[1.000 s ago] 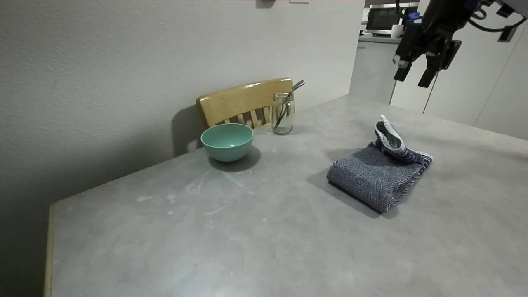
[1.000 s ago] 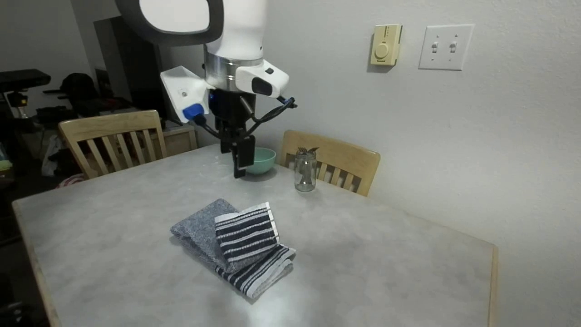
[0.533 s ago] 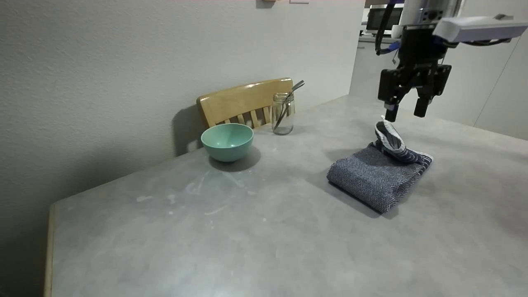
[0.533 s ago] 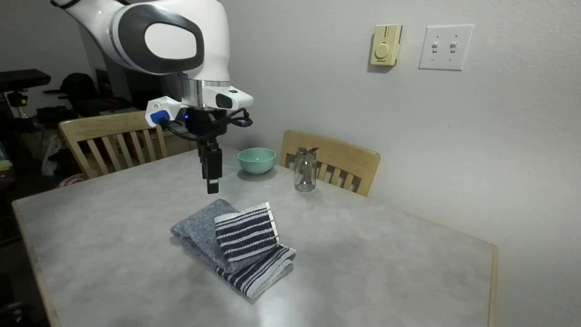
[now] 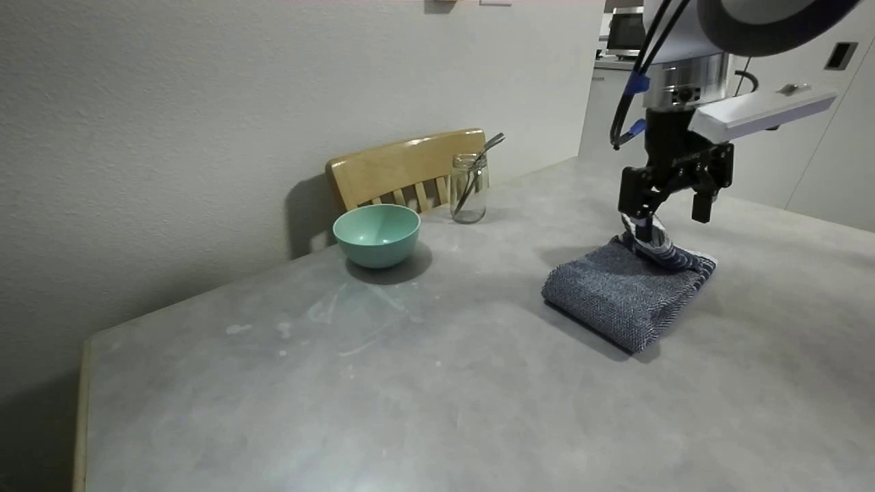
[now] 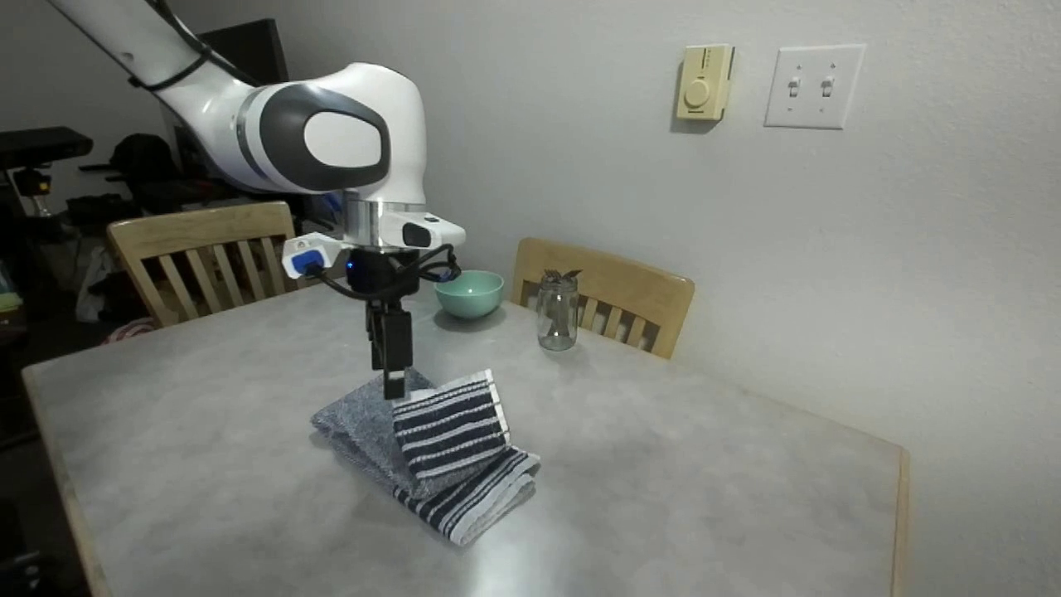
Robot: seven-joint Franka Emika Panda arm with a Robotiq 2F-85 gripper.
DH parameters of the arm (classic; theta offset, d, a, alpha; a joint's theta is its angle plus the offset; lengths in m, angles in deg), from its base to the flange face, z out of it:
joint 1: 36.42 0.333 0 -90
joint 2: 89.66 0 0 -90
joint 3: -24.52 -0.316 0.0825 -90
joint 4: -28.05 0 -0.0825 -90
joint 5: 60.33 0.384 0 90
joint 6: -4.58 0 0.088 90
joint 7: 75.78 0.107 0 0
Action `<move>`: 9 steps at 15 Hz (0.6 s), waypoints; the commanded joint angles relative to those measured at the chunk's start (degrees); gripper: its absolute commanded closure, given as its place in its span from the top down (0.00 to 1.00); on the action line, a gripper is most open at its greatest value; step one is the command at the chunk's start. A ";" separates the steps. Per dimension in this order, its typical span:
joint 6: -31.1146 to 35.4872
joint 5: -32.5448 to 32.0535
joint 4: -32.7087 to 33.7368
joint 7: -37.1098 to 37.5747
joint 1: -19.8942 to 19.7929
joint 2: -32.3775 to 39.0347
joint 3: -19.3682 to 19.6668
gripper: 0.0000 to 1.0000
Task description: Fold the towel
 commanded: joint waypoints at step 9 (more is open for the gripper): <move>0.30 -5.72 4.32 2.72 1.32 4.48 2.58 1.00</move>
